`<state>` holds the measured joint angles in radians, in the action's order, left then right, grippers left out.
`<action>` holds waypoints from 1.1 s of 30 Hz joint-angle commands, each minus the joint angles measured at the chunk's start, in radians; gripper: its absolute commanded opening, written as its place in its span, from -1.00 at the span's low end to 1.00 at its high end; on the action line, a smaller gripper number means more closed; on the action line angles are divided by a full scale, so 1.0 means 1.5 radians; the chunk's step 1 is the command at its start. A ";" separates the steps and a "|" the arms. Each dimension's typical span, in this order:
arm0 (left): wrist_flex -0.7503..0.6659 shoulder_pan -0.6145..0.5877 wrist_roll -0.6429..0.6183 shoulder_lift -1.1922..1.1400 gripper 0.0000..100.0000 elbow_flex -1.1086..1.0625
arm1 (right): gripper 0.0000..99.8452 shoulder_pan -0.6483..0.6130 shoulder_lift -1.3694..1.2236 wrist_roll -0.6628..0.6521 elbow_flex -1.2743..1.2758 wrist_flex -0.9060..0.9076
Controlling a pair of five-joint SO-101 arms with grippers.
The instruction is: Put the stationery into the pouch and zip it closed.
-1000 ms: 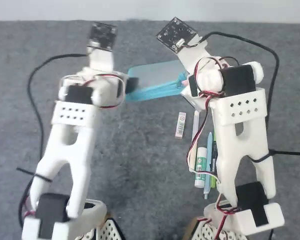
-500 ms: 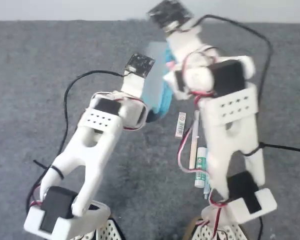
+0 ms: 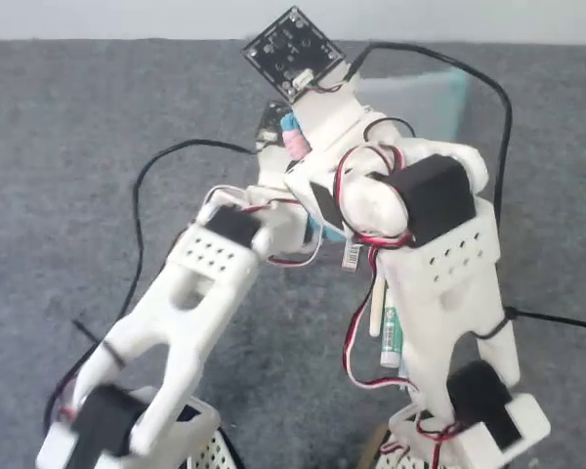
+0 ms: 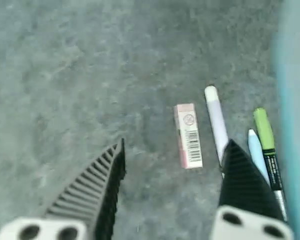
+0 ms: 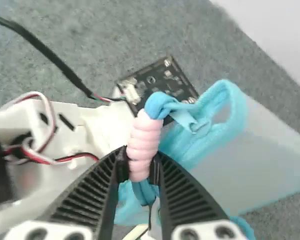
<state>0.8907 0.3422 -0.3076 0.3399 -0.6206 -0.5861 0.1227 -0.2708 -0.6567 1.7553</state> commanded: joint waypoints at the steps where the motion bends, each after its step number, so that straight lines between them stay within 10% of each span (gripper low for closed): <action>1: 0.008 -0.043 -0.016 0.152 -0.42 -0.032 | -0.99 -0.006 0.031 -0.003 0.002 0.025; 19: 0.029 -0.365 0.104 0.419 -0.42 -0.190 | -0.99 0.014 0.055 0.000 0.313 -0.065; 33: 0.127 -0.236 0.261 0.432 -0.30 -0.105 | -0.99 0.022 0.248 -0.003 0.499 -0.144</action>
<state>1.0810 -0.0859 0.0683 0.9613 -0.8370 -0.5662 0.4005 -0.2723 0.0829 1.5512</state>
